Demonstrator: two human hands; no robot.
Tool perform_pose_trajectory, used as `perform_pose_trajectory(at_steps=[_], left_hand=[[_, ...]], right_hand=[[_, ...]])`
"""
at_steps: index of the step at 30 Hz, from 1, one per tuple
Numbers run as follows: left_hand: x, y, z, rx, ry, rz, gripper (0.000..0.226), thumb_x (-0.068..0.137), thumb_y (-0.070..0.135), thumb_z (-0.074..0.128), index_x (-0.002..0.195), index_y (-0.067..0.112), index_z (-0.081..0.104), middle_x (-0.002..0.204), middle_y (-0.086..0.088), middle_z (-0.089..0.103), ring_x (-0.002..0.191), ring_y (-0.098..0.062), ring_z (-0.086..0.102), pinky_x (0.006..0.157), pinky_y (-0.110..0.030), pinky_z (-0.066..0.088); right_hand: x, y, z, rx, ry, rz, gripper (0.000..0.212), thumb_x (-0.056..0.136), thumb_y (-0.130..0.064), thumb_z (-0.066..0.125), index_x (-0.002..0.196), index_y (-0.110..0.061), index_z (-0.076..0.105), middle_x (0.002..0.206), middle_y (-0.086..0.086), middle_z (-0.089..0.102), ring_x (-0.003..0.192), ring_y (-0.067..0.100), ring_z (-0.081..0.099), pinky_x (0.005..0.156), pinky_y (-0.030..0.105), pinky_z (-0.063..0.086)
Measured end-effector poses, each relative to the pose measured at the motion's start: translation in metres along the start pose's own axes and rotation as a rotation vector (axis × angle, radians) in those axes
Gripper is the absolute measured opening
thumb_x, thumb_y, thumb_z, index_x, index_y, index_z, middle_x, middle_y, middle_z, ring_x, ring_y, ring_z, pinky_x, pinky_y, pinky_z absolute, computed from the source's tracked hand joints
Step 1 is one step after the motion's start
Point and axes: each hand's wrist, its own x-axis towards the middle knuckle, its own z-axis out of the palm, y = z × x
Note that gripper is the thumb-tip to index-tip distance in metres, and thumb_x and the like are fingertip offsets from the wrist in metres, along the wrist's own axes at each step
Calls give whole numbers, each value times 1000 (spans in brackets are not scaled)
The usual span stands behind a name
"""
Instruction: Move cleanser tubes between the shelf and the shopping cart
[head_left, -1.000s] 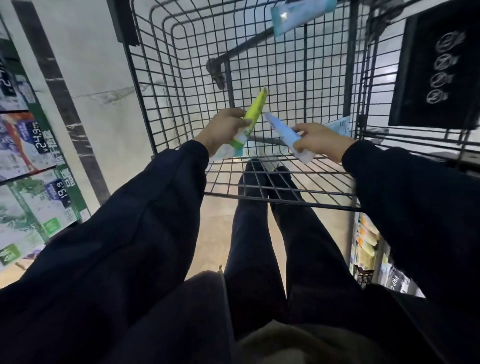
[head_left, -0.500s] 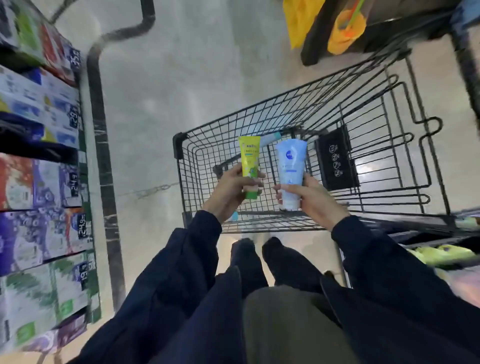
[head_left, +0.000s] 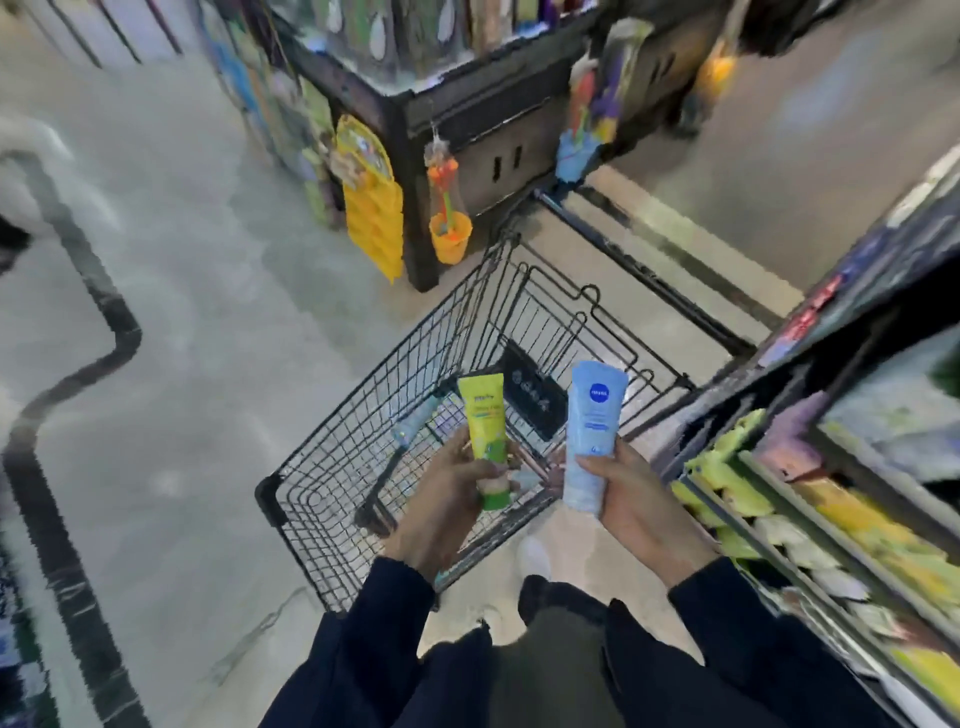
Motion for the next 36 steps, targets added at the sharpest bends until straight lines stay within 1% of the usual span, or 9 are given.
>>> perform_pose_trajectory(at_steps=[4,7,11,16,19,24,29,31,36], left_hand=[[-7,-8,35,90,-113,-67,47,68,-8,63,114,-1,60,89,-14,63,80,-27,65,77,-45,56],[-11,-20,64,191,-208,-98,46,69,-8,65,114,-1,62,97,-17,64,87,-31,64,73,-39,58],[-12,-46,102,348,-324,-114,44,82,-20,60,116,6,68,107,-18,70,90,-30,70,80,-45,61],[-21,-86,155,445,-439,-183,52,85,-22,59,128,7,61,114,-22,73,95,-33,73,87,-52,59],[-29,-111,186,482,-546,-231,54,85,-21,60,132,6,58,121,-23,70,100,-35,71,91,-54,57],[-55,-164,230,566,-649,-312,62,84,-21,59,138,9,56,124,-17,71,115,-39,67,81,-40,57],[-105,-213,266,648,-759,-361,56,85,-17,61,133,12,58,119,-14,73,104,-32,71,80,-39,55],[-124,-234,277,678,-778,-366,59,83,-16,65,134,13,58,121,-14,72,105,-31,70,75,-38,56],[-171,-286,302,735,-825,-346,62,80,-17,67,133,15,59,122,-13,72,109,-29,70,80,-35,59]], right_hand=[[-44,10,-19,150,130,-129,50,76,5,72,124,-6,63,91,12,68,75,23,71,67,37,62],[-77,17,-37,197,237,-236,51,74,1,72,124,-4,63,92,13,67,75,23,70,65,36,61],[-121,22,-57,219,355,-361,53,77,1,73,128,-3,62,96,11,70,79,23,70,69,35,60],[-180,36,-88,276,551,-497,60,78,2,78,134,-3,59,96,15,71,84,31,68,87,51,55],[-217,44,-102,336,639,-556,63,76,1,81,135,-8,60,98,14,71,85,30,68,80,47,59],[-279,66,-129,421,735,-674,64,77,-2,79,137,-12,60,99,18,68,83,31,67,76,43,59],[-346,91,-153,455,847,-743,64,75,-8,79,136,-10,58,97,15,69,86,33,67,77,43,59],[-373,102,-162,470,876,-768,66,74,-11,81,136,-7,57,96,15,68,86,33,66,76,42,58],[-437,130,-189,487,962,-791,72,68,-14,84,134,-4,57,96,18,68,83,35,67,72,41,57]])
